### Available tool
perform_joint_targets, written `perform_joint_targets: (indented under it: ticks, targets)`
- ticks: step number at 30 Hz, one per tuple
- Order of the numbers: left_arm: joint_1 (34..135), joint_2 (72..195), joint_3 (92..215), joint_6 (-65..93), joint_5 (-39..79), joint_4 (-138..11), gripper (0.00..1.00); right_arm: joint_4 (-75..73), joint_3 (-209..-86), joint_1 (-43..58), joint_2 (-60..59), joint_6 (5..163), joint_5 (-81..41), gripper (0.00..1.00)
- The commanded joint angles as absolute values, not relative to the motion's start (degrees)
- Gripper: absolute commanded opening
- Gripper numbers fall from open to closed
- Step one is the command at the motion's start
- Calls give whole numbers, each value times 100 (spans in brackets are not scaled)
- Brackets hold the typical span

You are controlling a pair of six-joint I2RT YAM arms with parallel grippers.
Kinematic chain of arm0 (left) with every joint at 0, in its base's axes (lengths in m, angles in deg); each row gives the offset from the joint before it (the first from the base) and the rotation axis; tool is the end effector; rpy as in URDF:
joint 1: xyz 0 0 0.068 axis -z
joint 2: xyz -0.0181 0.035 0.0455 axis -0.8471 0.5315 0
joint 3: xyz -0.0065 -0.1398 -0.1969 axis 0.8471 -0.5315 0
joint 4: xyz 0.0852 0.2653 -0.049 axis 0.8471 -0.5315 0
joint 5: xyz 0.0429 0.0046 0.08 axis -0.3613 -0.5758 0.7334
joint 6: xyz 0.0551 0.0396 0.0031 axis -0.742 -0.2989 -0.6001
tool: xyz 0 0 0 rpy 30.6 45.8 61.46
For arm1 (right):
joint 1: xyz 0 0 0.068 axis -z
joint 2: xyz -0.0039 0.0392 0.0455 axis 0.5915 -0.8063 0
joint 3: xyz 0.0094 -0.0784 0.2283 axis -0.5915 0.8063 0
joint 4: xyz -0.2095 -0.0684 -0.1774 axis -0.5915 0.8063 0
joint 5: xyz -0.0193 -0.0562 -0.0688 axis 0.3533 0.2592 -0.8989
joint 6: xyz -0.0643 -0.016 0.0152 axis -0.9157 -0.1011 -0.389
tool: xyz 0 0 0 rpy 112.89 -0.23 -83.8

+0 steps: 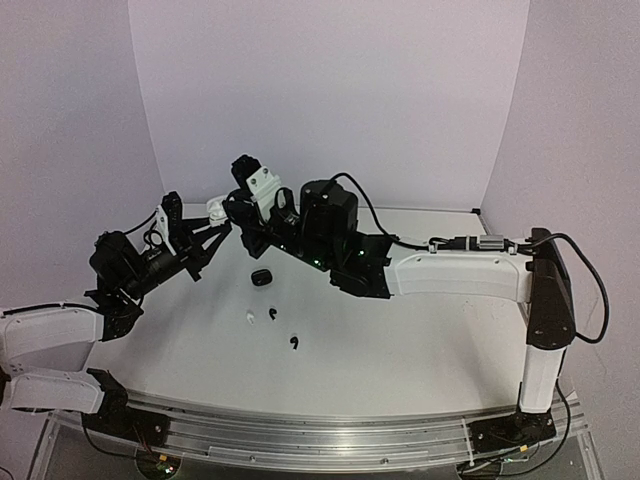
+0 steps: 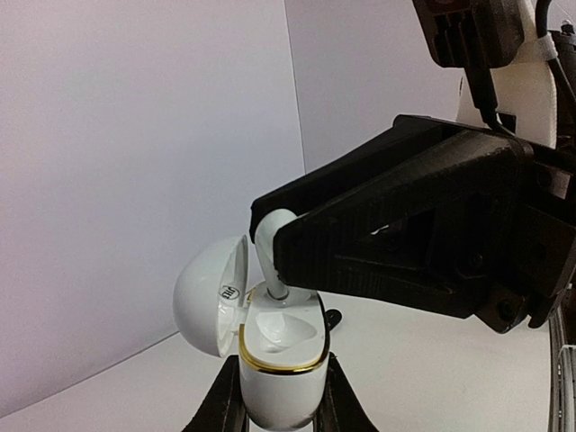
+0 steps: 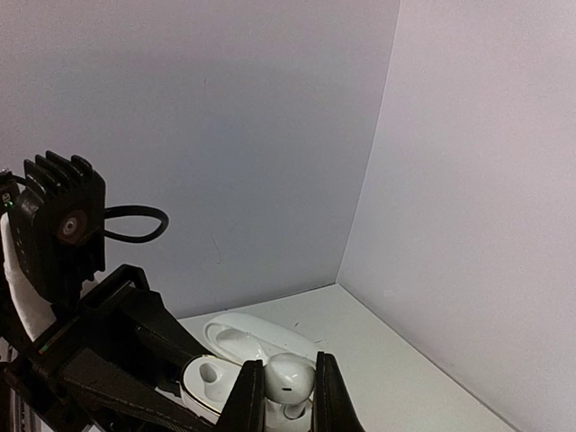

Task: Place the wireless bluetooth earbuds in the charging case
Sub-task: Insert the right earbud into the right side groove of the charging case, then move the left earbud to the center of the board.

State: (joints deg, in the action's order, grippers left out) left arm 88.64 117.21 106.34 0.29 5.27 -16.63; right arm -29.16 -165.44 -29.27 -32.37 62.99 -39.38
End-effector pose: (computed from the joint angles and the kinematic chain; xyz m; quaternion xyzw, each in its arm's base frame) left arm 0.2268 -0.1594 0.2458 0.3204 0.5249 -0.3060 0.7268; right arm 0.2208 0.4579 0.3134 -0.3564 0.5505 0.2646 0.7070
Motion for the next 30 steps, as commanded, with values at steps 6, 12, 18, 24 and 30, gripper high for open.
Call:
perform_joint_targets:
  ticks: [6, 12, 18, 24, 30]
  targets:
    - [8769, 11564, 11090, 53, 774, -771, 0, -2003, -16712, -3027, -3455, 6493, -4054, 12]
    - [8769, 11557, 11072, 45, 592, -868, 0, -1994, -16916, -3027, -3466, 6542, -4315, 17]
    - [8769, 11555, 11072, 55, 564, -880, 0, -1994, -17002, -3029, -3454, 6514, -4407, 18]
    - [8769, 11566, 11078, 131, 439, -886, 0, -1977, -17279, -3027, -3551, 6508, -4422, 19]
    - [8773, 11547, 11072, 106, 515, -880, 0, -1951, -17178, -3027, -3486, 6566, -4395, 36]
